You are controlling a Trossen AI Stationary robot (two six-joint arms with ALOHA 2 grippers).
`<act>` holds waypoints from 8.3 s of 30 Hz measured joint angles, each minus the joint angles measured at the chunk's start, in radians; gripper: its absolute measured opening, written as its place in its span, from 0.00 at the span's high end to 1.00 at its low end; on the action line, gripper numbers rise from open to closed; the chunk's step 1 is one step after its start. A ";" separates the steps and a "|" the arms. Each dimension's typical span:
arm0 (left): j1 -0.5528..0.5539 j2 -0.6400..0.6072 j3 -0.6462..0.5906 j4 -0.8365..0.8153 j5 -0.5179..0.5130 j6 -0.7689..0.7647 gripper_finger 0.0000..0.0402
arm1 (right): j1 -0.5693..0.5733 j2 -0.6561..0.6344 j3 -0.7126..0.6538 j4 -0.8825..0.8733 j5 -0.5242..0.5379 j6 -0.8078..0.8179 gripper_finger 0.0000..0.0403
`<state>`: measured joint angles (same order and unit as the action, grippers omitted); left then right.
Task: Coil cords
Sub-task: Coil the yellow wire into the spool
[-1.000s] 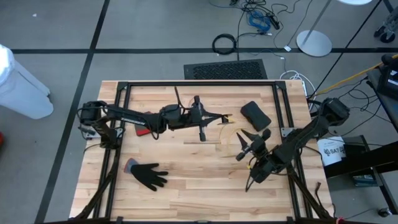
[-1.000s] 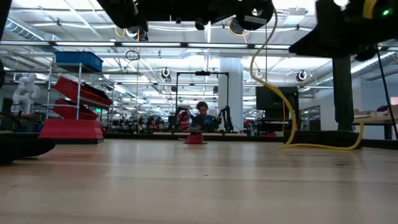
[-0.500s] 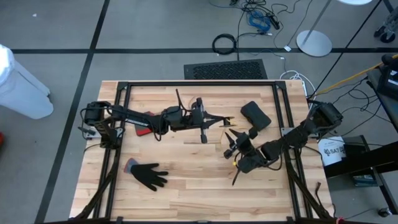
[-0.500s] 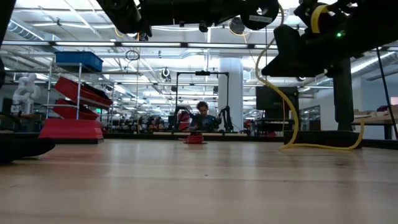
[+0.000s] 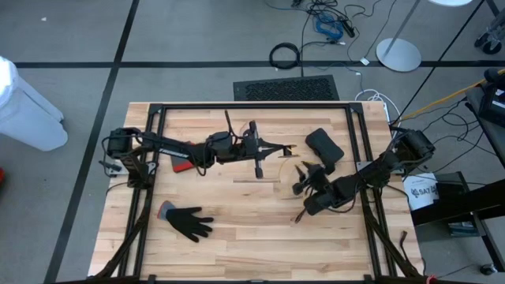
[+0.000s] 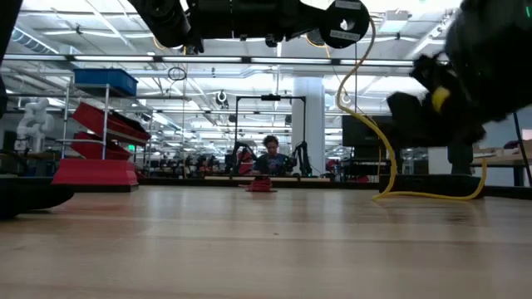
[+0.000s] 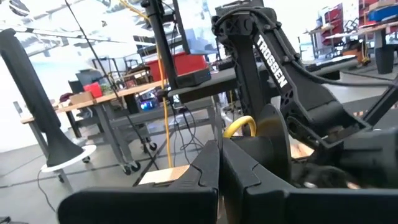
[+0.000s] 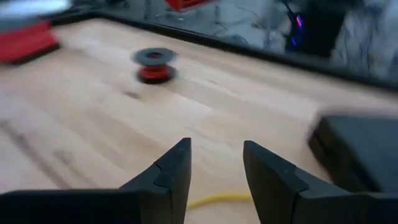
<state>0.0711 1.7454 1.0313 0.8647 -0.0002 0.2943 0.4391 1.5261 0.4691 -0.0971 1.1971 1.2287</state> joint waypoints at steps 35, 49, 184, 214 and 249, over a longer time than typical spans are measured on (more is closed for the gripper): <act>0.077 -0.531 -0.412 -0.310 -0.115 -0.025 1.00 | -0.078 0.343 0.356 0.868 -0.261 -0.976 0.68; -0.049 -0.739 -0.554 -0.313 -0.130 -0.049 1.00 | -0.150 0.391 0.437 0.853 -0.464 -0.895 0.69; -0.301 -0.193 -0.542 0.472 -0.614 0.167 1.00 | -0.253 0.271 0.493 0.532 -0.515 -0.926 1.00; -0.194 -0.172 -0.529 0.401 -0.565 0.210 1.00 | -0.256 0.399 0.589 0.702 -0.497 -0.888 0.97; -0.218 -0.174 -0.548 0.178 -0.497 0.426 1.00 | -0.194 0.256 0.597 0.441 -0.504 -0.852 1.00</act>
<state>-0.1472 1.5715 0.4831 1.0429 -0.4970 0.7203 0.2455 1.7818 1.0664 0.3441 0.6930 0.3768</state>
